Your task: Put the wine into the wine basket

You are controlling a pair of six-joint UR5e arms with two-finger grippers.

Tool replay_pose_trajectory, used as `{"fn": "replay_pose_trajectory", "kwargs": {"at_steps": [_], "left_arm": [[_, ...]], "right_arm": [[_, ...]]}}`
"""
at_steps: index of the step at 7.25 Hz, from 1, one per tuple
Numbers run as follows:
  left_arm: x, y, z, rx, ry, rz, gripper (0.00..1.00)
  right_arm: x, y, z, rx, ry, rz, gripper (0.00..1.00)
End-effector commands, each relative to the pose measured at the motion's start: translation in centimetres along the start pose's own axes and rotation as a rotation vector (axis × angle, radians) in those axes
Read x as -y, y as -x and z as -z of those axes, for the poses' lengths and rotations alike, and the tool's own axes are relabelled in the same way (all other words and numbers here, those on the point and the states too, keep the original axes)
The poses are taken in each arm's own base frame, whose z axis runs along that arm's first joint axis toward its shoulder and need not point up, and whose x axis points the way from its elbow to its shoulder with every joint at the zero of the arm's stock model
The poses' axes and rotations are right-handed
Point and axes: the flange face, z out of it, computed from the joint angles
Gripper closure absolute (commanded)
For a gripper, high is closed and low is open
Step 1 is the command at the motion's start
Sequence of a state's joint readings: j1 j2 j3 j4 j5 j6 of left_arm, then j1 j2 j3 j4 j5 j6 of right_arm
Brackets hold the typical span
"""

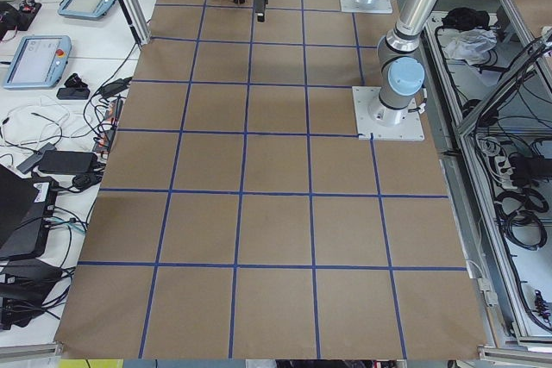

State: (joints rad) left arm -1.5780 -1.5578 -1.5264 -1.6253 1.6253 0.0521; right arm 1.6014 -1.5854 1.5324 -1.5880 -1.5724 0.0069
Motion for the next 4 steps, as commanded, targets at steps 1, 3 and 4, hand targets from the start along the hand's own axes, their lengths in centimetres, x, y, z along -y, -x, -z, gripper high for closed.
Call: {"fn": "replay_pose_trajectory", "kwargs": {"at_steps": [1,3,4], "left_arm": [[-0.04,-0.02,0.04,0.001,0.0,0.024,0.0],[-0.03,0.01,0.05,0.004,-0.002,0.026,0.0],[-0.03,0.03,0.05,0.005,-0.002,0.029,0.0]], "right_arm": [[-0.77,0.0,-0.12,0.0,0.047,-0.007,0.0],[-0.78,0.12,-0.1,0.004,0.046,-0.005,0.0],[-0.82,0.12,-0.02,0.004,0.044,-0.005,0.0]]}}
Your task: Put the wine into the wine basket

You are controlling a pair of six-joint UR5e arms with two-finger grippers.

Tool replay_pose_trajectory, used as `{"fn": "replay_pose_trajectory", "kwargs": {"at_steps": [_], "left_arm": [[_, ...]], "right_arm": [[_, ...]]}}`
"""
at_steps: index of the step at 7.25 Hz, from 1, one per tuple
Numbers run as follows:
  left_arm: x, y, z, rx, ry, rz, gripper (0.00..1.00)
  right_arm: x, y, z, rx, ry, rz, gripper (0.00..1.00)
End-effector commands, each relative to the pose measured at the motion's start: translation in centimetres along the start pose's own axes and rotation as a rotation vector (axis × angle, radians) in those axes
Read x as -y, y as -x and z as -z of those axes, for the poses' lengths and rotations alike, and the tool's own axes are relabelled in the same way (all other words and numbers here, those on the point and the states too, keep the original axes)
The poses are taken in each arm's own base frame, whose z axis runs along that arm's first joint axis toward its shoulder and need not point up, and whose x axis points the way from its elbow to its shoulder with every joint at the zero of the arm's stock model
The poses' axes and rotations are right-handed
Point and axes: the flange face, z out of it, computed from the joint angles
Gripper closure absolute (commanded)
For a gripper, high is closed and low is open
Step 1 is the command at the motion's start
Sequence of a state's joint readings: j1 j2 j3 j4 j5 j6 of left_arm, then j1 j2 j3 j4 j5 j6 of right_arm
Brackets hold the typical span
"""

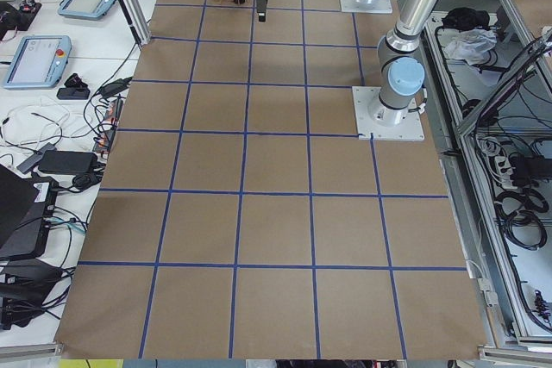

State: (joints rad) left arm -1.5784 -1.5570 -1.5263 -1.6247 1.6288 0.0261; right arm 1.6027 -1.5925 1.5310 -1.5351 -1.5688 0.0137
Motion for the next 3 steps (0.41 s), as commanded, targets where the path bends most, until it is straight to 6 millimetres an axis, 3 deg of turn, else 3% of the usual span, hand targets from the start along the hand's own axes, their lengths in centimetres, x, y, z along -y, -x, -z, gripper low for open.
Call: {"fn": "replay_pose_trajectory", "kwargs": {"at_steps": [1,3], "left_arm": [[0.05,0.04,-0.07,0.005,0.001,0.004,0.0],[0.0,0.15,-0.02,0.008,0.002,0.001,0.0]], "right_arm": [[-0.01,0.01,-0.02,0.0,0.001,0.0,0.0],[0.01,0.04,0.0,0.003,0.0,0.0,0.0]]}}
